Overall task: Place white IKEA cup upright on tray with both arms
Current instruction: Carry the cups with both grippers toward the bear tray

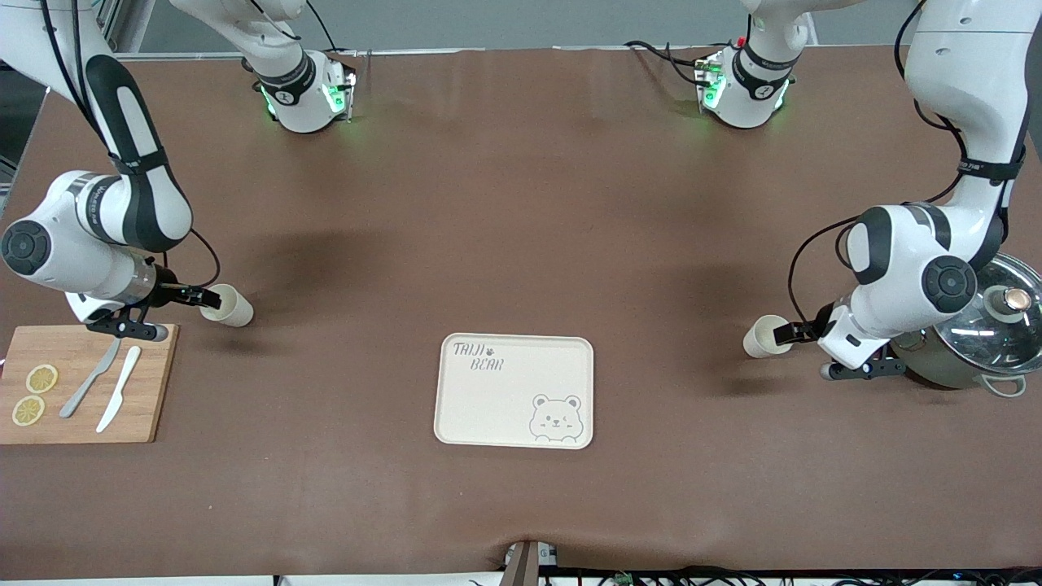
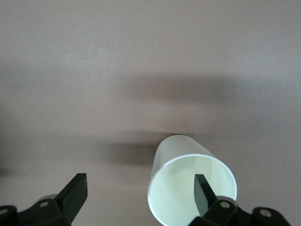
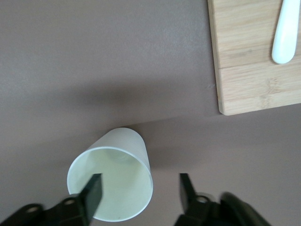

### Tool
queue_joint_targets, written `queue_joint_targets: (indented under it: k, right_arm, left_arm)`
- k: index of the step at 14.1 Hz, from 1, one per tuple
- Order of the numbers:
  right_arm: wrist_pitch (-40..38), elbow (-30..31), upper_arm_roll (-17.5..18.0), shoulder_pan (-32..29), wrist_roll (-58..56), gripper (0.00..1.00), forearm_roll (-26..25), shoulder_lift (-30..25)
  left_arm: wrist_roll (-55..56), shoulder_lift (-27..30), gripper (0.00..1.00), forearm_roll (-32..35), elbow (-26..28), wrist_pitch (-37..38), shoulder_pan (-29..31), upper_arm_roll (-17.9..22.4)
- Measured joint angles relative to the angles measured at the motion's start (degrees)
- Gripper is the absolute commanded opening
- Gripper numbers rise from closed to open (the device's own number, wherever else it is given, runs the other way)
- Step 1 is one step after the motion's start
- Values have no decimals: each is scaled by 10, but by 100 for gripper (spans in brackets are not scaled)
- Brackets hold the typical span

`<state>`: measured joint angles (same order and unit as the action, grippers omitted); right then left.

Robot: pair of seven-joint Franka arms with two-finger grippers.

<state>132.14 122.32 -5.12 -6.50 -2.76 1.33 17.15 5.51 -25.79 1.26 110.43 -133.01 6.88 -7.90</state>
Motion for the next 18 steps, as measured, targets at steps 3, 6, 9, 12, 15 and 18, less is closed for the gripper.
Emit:
queue_joint_targets:
  k: [3, 6, 9, 12, 15, 18]
  right_arm:
    - [5, 6, 0, 0, 0, 23, 0, 4]
    - [45, 25, 0, 0, 0, 0, 0, 15]
    - [49, 28, 1, 0, 0, 0, 0, 15]
    - [5, 14, 5, 2, 0, 0, 0, 12]
    - [-106, -49, 9, 7, 1, 0, 1, 7]
    - [-209, -119, 10, 22, 21, 0, 2, 1]
  left_arm:
    - [0, -7, 13, 0, 1, 0, 0, 0]
    - [0, -13, 0, 0, 1, -3, 0, 0]
    - [0, -14, 0, 0, 1, -6, 0, 0]
    - [1, -9, 0, -1, -1, -5, 0, -18]
    - [16, -4, 0, -1, -8, -5, 0, -36]
    - [74, 8, 0, -1, -34, 51, -1, -72]
